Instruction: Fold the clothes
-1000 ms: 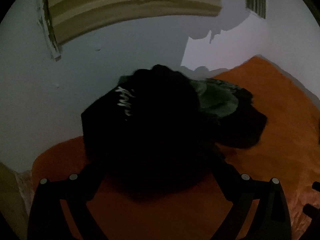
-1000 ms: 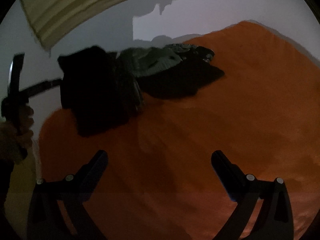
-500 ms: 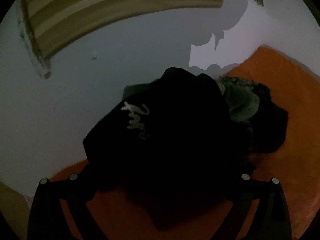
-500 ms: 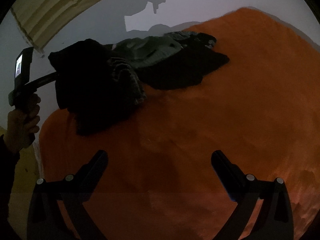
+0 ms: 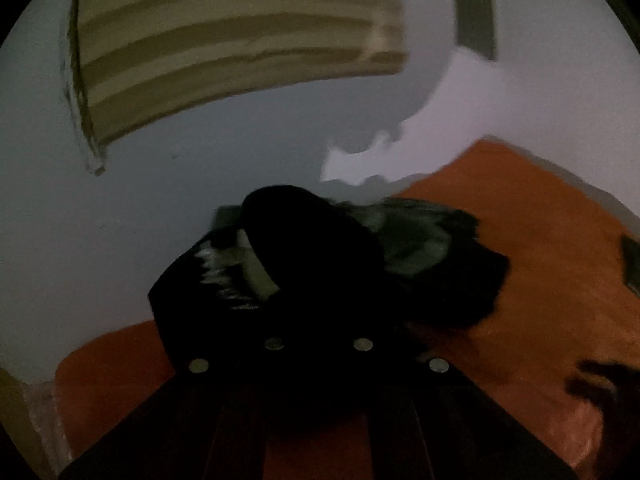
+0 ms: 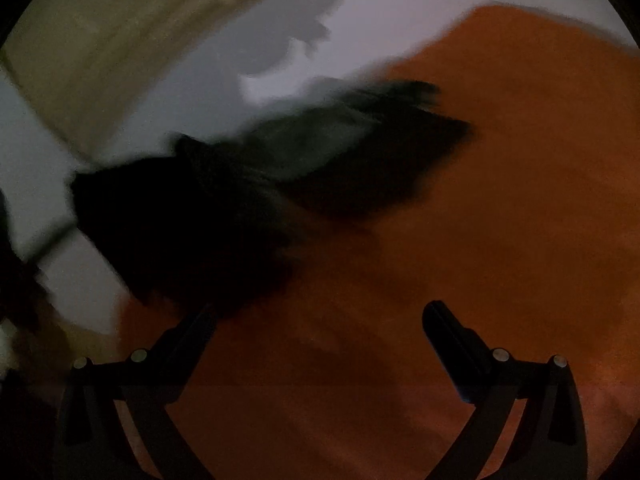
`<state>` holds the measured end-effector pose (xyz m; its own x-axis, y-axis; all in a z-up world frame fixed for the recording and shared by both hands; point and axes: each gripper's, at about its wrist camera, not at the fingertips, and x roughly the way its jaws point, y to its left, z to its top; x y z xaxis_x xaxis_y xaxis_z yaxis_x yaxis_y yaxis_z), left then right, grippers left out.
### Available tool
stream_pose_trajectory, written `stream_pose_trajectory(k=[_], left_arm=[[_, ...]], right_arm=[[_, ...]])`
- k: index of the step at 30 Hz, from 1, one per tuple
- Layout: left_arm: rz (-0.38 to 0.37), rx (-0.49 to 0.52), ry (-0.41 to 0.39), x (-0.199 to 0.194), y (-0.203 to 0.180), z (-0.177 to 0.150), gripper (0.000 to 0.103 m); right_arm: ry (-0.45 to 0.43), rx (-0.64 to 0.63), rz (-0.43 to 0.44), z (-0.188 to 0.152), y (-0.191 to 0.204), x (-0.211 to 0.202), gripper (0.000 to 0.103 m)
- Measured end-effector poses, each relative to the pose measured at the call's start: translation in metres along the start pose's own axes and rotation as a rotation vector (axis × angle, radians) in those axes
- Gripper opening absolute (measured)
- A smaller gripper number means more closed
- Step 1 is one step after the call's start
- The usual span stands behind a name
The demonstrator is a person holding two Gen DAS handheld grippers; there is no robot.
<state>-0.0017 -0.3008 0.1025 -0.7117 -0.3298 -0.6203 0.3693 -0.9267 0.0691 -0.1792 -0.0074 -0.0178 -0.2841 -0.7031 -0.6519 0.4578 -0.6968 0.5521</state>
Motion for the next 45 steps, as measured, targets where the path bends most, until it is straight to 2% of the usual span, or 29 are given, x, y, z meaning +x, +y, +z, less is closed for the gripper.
stream_pose_trajectory(k=[2,5,9,11,14,15,16,17,18,21,26,31,34,36,39,43,45], left_arm=[[-0.022,-0.001,0.019,-0.005,-0.005,-0.008,0.006],[-0.028,-0.013,0.043,-0.007,-0.003,-0.019,0.006],[-0.024,-0.017,0.055,-0.010,-0.001,-0.027,0.006],[-0.020,-0.006,0.059,-0.012,-0.001,-0.029,0.006],[-0.015,0.012,0.066,-0.014,-0.003,-0.033,0.006],[-0.012,0.017,0.070,-0.017,-0.002,-0.036,0.006],[-0.014,0.019,0.074,-0.017,-0.002,-0.037,0.006],[-0.016,0.021,0.077,-0.017,-0.003,-0.037,0.006],[-0.018,0.022,0.080,-0.017,-0.003,-0.038,0.006],[-0.013,0.097,0.070,-0.018,-0.013,-0.037,0.006],[-0.072,0.121,0.008,-0.028,-0.032,-0.018,0.006],[-0.165,0.144,-0.058,-0.049,-0.069,-0.002,0.006],[-0.266,0.168,-0.118,-0.074,-0.104,0.016,0.006],[-0.359,0.194,-0.179,-0.099,-0.136,0.029,0.005],[-0.487,0.239,-0.283,-0.137,-0.180,0.041,0.005],[-0.682,0.292,-0.415,-0.192,-0.237,0.045,0.004],[-0.775,0.305,-0.397,-0.199,-0.262,0.037,0.005]], right_arm=[[0.036,0.045,0.190,0.026,0.015,0.022,0.103],[0.084,0.096,0.323,0.050,0.037,0.051,0.103],[0.212,0.172,0.450,0.066,0.073,0.107,0.103],[0.282,0.209,0.479,0.063,0.082,0.129,0.103],[0.338,0.302,0.529,0.066,0.088,0.157,0.102],[0.349,0.329,0.545,0.066,0.089,0.163,0.085],[0.339,0.349,0.548,0.068,0.088,0.165,0.038],[0.325,0.352,0.529,0.069,0.087,0.164,0.018],[0.293,0.333,0.501,0.071,0.084,0.156,0.005],[0.207,0.282,0.432,0.075,0.079,0.134,0.002],[0.042,0.195,0.360,0.077,0.069,0.084,0.002],[-0.158,0.186,0.328,0.099,0.048,-0.005,0.001],[-0.261,0.162,0.305,0.106,0.037,-0.067,0.001],[-0.332,0.138,0.284,0.110,0.030,-0.113,0.001],[-0.452,0.113,0.213,0.109,0.015,-0.191,0.001],[-0.615,0.164,0.076,0.087,-0.027,-0.312,0.001],[-0.698,0.184,-0.009,0.071,-0.046,-0.369,0.000]])
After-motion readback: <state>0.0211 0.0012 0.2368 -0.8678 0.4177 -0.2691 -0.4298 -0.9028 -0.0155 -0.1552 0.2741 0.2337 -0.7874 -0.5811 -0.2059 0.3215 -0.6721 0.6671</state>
